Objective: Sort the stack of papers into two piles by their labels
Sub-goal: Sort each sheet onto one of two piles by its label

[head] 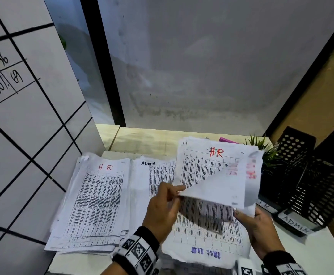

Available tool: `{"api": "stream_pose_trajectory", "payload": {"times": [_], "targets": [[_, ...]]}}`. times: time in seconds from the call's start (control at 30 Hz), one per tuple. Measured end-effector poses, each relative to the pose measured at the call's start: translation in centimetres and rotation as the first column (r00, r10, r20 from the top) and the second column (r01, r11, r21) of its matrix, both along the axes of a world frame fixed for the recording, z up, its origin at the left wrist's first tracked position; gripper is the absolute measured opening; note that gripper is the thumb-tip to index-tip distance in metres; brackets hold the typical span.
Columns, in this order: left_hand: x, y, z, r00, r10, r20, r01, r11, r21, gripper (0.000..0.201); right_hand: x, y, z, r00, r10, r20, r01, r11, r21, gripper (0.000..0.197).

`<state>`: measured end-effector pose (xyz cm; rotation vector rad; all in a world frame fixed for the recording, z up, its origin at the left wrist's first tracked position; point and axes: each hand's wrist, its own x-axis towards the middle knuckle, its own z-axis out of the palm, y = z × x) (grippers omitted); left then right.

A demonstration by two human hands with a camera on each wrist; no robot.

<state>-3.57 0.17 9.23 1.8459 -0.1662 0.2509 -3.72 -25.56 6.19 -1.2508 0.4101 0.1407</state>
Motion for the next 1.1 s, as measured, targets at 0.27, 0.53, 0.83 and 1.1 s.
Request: {"api": "stream_pose_trajectory", "payload": {"times": [0.27, 0.53, 0.83, 1.1], "targets": [[1.7, 2.8, 4.2, 0.967, 0.254, -0.025, -0.255, 0.951, -0.174, 0.032, -0.1, -0.9, -0.9, 0.989, -0.138, -0.061, 0.141, 0.988, 0.061, 0.046], [4.6, 10.9, -0.2, 0.831, 0.328, -0.449, -0.424, 0.896, -0.131, 0.035, -1.1, -4.4, -1.2, 0.956, -0.273, -0.106, 0.281, 0.957, 0.071, 0.023], [6.7, 9.3, -8.7, 0.733, 0.389, -0.558, -0.364, 0.917, 0.161, 0.028, -1.7, -4.2, -0.6, 0.952, -0.289, -0.102, 0.296, 0.953, 0.063, 0.05], [7.3, 7.9, -8.8, 0.744, 0.452, -0.492, -0.341, 0.89, 0.302, 0.023, -1.5, -3.4, -0.5, 0.978, -0.199, -0.058, 0.2, 0.98, 0.007, 0.076]]}}
